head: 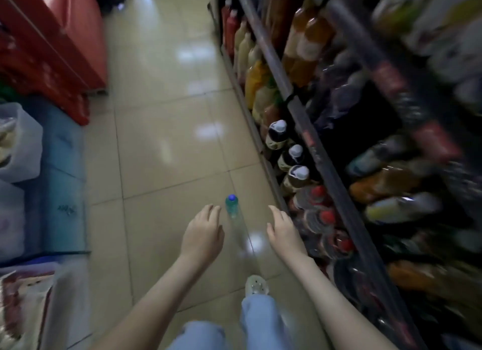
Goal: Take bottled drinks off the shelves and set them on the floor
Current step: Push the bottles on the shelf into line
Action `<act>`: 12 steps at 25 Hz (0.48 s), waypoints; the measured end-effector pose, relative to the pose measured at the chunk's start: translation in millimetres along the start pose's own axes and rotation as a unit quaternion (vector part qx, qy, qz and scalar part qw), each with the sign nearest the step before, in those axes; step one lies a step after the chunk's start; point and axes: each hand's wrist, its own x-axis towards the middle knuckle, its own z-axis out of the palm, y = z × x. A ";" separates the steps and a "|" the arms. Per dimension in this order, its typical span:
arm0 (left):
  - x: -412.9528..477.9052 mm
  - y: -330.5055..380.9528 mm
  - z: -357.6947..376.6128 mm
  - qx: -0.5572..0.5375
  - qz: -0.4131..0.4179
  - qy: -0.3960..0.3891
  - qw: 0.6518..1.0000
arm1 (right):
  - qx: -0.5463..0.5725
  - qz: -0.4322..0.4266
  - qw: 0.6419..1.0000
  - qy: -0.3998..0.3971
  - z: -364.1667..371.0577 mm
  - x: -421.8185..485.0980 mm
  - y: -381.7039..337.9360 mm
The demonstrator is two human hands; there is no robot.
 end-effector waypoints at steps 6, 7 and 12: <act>131.1 -127.4 127.8 -0.089 -0.134 -0.052 0.986 | 0.067 0.167 0.983 -0.025 163.1 224.8 -4.5; 148.6 -146.6 145.5 -0.083 -0.112 -0.051 0.989 | 0.068 0.167 0.983 -0.027 193.3 254.6 -0.4; 201.9 -220.3 196.1 -0.050 -0.054 -0.144 0.987 | -0.095 0.186 0.975 -0.075 292.3 336.4 28.6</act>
